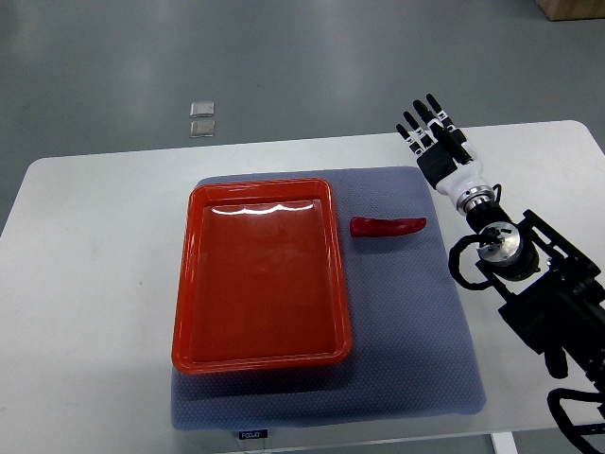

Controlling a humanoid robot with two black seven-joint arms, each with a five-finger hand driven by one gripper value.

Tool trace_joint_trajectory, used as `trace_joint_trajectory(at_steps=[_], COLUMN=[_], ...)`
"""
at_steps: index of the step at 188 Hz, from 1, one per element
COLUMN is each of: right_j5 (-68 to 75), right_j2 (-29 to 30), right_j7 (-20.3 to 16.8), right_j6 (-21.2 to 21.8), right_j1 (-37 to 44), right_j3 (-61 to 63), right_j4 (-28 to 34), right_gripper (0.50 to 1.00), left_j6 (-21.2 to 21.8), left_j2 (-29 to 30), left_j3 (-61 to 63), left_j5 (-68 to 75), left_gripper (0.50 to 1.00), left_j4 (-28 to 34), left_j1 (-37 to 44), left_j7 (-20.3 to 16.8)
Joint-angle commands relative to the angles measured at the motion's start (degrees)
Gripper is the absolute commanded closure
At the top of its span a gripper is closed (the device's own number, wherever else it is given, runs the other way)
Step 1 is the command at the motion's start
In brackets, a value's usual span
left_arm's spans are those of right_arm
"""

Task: Place red pepper on red tray

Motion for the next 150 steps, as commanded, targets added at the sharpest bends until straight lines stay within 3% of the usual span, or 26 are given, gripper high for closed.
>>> trace_joint_trajectory(at_steps=[1, 78, 123, 150], right_j5=[-0.1, -9.0, -34.7, -49.7], right_j2=[-0.1, -2.9, -13.3, -21.9], right_j7=[0.0, -0.9, -1.0, -1.0], right_j6=[0.0, 2.7, 4.1, 5.4], right_j1=[0.1, 1.4, 8.8, 15.9], right_j3=[0.0, -5.3, -24.2, -39.6], right_j4=[0.0, 1.4, 2.2, 8.2], right_gripper=[0.581, 0.581, 0.581, 0.583], left_j6=[0.0, 0.0, 0.0, 0.0], left_j2=[0.0, 0.0, 0.0, 0.0], left_j3=[0.0, 0.1, 0.0, 0.0], left_j5=[0.0, 0.0, 0.0, 0.0], left_gripper=[0.5, 0.5, 0.5, 0.5], left_j4=[0.0, 0.0, 0.1, -0.1], left_j1=[0.0, 0.0, -0.1, -0.1], left_j7=[0.0, -0.1, -0.1, -0.1])
